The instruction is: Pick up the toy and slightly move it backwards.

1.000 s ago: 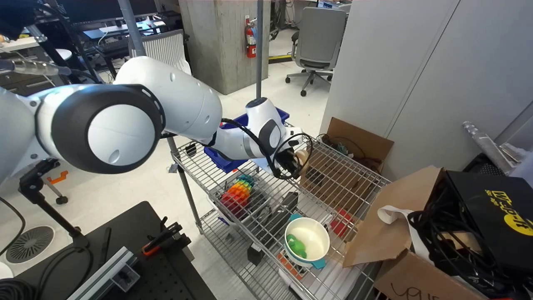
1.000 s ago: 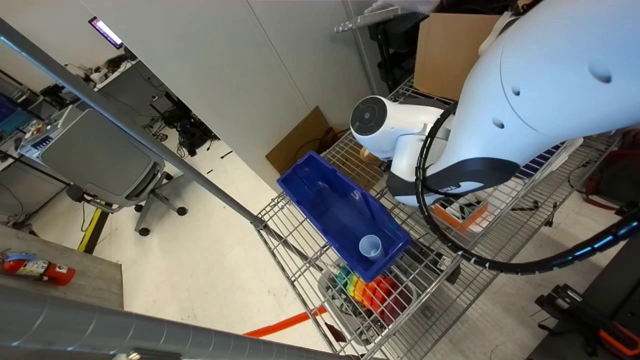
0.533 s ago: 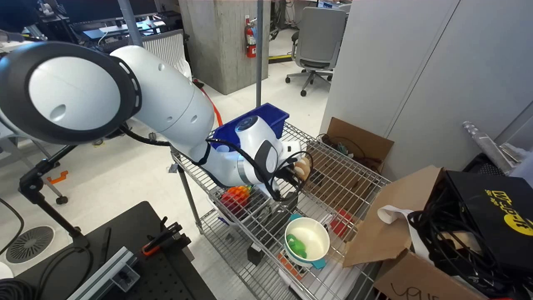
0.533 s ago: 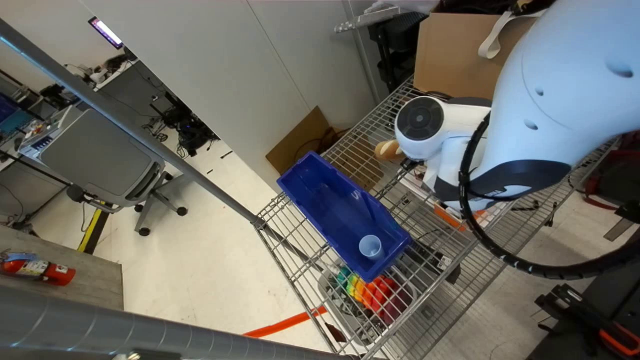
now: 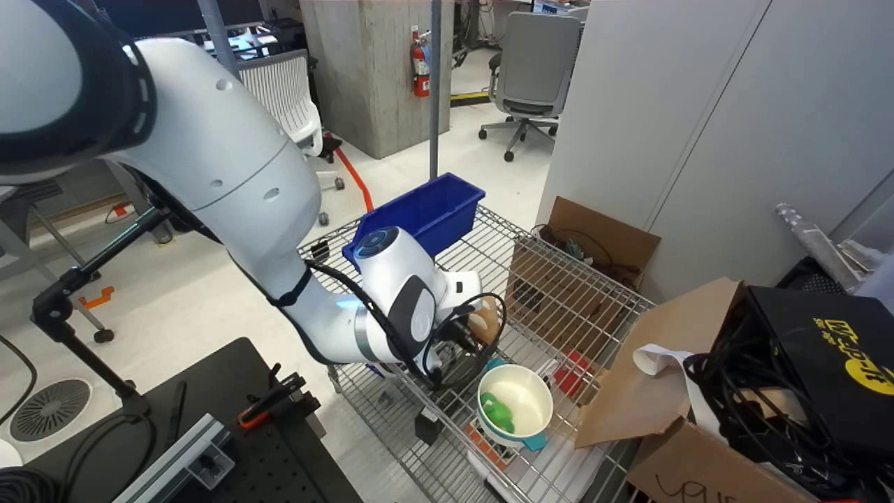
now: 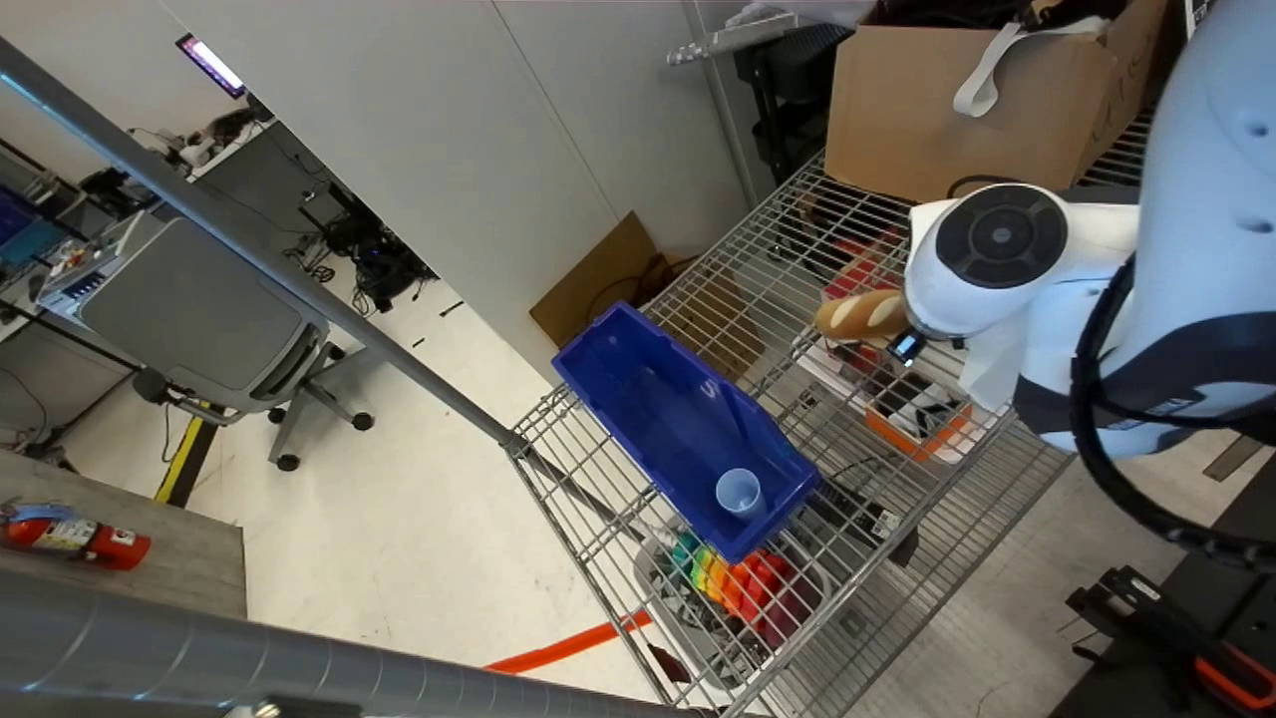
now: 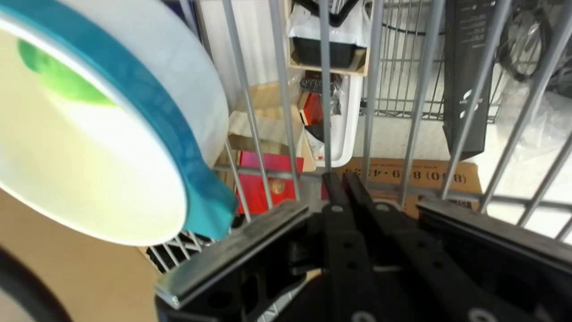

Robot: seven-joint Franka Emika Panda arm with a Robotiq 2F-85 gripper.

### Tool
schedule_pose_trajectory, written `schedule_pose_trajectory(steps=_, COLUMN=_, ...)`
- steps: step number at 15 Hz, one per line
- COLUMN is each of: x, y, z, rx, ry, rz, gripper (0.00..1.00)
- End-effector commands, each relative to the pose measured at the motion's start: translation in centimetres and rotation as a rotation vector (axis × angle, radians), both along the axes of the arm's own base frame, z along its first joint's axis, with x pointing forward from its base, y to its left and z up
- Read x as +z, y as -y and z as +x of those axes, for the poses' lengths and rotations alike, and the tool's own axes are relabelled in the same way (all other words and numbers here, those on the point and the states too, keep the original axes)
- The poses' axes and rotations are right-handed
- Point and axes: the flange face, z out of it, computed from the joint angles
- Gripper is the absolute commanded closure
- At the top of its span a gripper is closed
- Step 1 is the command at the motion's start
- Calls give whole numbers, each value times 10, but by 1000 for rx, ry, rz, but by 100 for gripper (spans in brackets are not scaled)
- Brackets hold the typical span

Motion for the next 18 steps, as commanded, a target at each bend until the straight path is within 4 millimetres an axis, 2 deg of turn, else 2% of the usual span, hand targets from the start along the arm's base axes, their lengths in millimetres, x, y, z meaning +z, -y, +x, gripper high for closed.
schedule_pose_trajectory(steps=1, x=29, y=0, z=-66, rx=94, ry=-92, rz=9, gripper=99)
schedule_pose_trajectory(steps=2, x=34, y=1, z=-84, rx=115, ry=-120, rz=5, gripper=99)
schedule_pose_trajectory(steps=4, x=45, y=2, z=-106, rx=179, ry=-201, rz=8, gripper=99)
schedule_pose_trajectory(steps=6, x=57, y=3, z=-117, rx=223, ry=-256, rz=14, gripper=99)
schedule_pose_trajectory(steps=7, x=65, y=1, z=-114, rx=224, ry=-275, rz=21, gripper=99)
schedule_pose_trajectory(steps=10, x=87, y=-12, z=-94, rx=183, ry=-266, rz=70, gripper=99)
schedule_pose_trajectory(steps=12, x=98, y=-27, z=-73, rx=146, ry=-277, rz=102, gripper=99)
schedule_pose_trajectory(steps=14, x=96, y=-41, z=-45, rx=115, ry=-327, rz=107, gripper=99)
schedule_pose_trajectory(steps=18, x=78, y=-60, z=2, rx=46, ry=-468, rz=67, gripper=99)
